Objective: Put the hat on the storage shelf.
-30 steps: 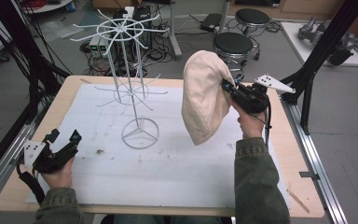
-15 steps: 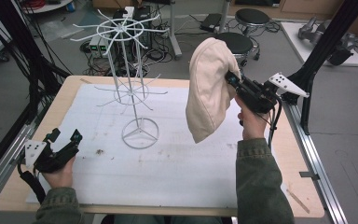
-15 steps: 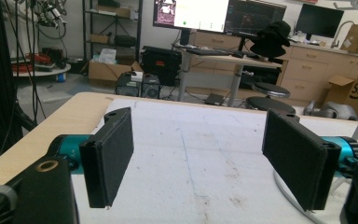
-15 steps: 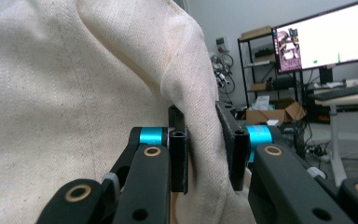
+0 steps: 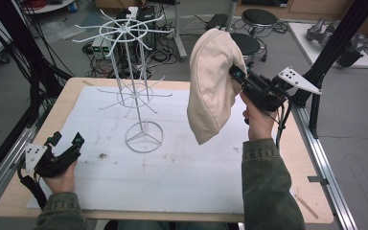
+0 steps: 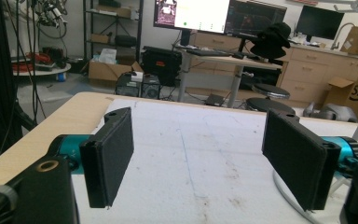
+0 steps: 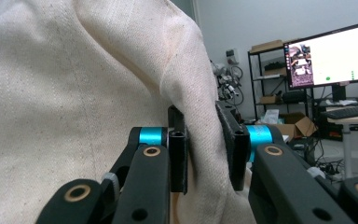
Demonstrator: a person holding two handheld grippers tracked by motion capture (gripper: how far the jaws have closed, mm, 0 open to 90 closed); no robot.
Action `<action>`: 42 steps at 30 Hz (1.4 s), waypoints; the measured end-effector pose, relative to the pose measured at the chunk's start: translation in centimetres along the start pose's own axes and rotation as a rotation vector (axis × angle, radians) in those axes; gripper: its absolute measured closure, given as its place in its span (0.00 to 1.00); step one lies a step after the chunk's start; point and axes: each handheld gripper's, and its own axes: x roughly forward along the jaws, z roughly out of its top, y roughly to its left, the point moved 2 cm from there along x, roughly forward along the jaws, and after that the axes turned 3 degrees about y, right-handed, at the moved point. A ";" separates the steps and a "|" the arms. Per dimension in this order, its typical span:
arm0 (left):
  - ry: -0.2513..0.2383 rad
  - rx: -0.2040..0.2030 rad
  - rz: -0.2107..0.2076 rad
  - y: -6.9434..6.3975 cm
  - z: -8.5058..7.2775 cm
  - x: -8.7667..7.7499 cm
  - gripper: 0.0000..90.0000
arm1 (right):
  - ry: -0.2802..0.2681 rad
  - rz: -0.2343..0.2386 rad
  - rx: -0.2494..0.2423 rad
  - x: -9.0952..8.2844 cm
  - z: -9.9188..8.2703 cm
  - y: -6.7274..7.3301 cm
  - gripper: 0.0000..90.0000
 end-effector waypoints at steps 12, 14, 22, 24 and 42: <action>-0.002 -0.008 0.001 0.1 0.0 0.0 0.28 | -0.009 0.000 0.000 0.6 2.0 0.9 0.85; 0.001 -0.008 0.005 0.2 0.0 0.0 0.28 | -0.009 0.007 0.001 0.9 2.3 1.1 0.85; 0.000 -0.011 0.008 0.3 0.0 -0.1 0.28 | 0.002 0.022 0.007 2.8 3.5 2.1 0.84; 0.000 -0.011 0.008 0.4 0.0 -0.1 0.28 | 0.006 0.029 0.001 3.4 3.9 2.5 0.84; -0.003 -0.015 0.009 0.5 0.0 -0.1 0.28 | 0.031 0.042 -0.051 7.5 6.7 4.5 0.84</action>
